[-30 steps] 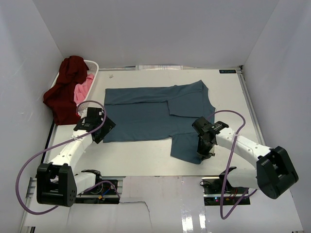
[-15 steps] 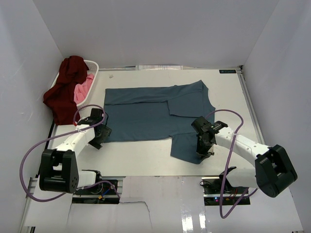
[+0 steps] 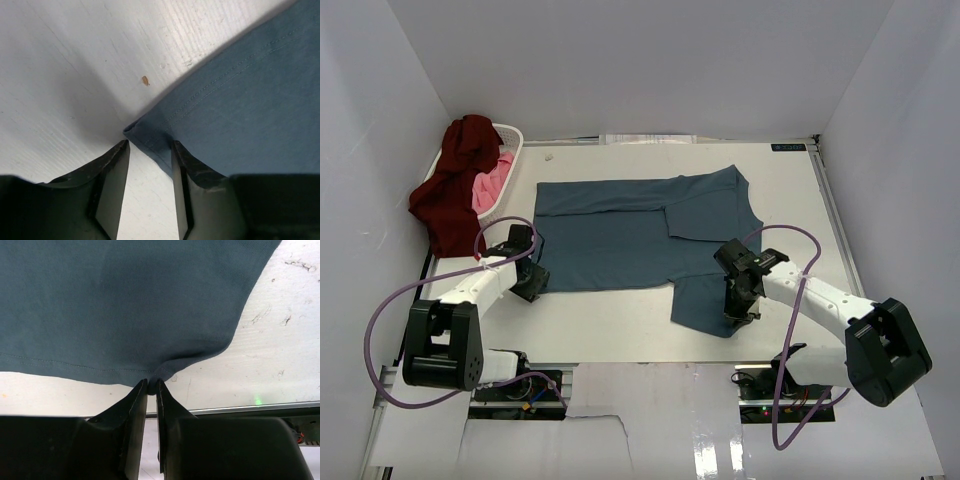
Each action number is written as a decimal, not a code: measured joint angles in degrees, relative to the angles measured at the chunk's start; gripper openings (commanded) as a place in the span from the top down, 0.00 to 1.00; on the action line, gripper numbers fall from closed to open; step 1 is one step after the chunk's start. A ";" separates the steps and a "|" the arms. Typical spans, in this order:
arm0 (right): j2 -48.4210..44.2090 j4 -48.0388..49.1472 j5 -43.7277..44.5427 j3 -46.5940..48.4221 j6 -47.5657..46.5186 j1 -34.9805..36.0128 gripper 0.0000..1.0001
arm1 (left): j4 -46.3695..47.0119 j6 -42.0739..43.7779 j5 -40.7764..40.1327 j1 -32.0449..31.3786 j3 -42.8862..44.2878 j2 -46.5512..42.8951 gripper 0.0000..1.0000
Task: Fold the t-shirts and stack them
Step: Grap the side of the flattened tshirt closest away from the robot with both arms
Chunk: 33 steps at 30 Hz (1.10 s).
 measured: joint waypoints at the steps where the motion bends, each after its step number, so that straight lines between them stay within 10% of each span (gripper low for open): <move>1: 0.00 0.00 0.00 0.11 0.00 0.00 0.81 | 0.22 0.04 0.13 0.02 0.00 -0.07 0.48; 4: 0.00 0.02 0.00 0.28 0.00 0.00 0.81 | 0.66 0.00 0.37 0.02 -0.07 -0.22 0.54; 9: -0.02 0.02 0.00 0.31 -0.02 0.00 0.81 | 1.51 -0.35 0.24 0.22 -0.94 -0.39 0.99; 33: 0.52 -3.26 4.55 12.61 -4.76 -0.52 0.82 | 0.94 3.61 -0.07 0.39 4.55 -0.42 1.00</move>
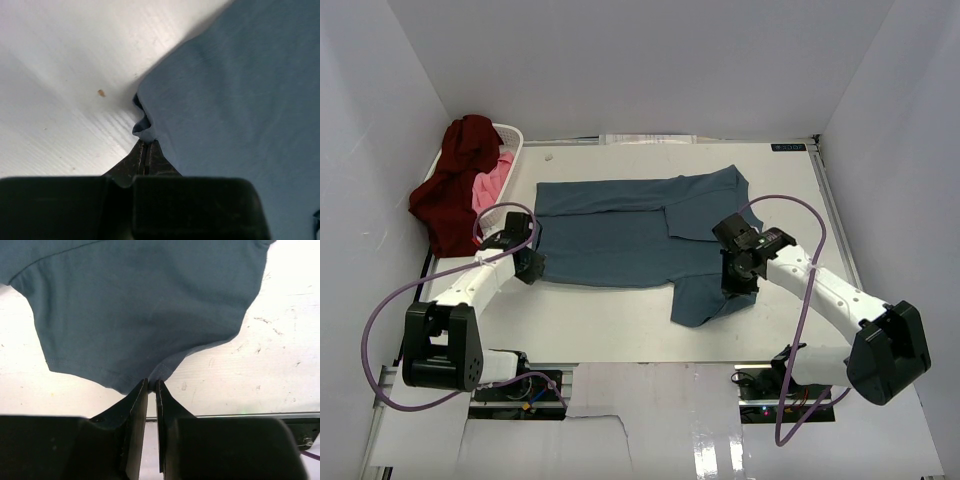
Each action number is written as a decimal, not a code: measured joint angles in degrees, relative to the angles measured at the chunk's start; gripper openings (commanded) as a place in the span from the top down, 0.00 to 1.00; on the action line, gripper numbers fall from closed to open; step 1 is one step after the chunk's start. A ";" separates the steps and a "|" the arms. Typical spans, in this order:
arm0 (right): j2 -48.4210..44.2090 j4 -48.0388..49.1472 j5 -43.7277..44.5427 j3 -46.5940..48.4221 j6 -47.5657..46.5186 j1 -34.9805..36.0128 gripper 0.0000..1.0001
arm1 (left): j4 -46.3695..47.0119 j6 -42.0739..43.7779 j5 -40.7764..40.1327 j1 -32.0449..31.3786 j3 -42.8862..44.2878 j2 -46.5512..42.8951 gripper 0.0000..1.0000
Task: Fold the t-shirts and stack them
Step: Grap the side of the flattened tshirt closest away from the robot with both arms
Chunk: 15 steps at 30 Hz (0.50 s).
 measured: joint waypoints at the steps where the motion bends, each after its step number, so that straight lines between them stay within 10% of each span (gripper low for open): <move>1: 0.00 -0.26 0.24 0.35 -0.24 -0.17 0.82 | 0.02 0.11 -0.11 0.00 0.81 0.07 1.00; 15: -3.08 -4.42 3.17 4.87 -2.54 -2.64 0.82 | 0.00 1.03 -0.57 0.26 4.55 0.94 1.00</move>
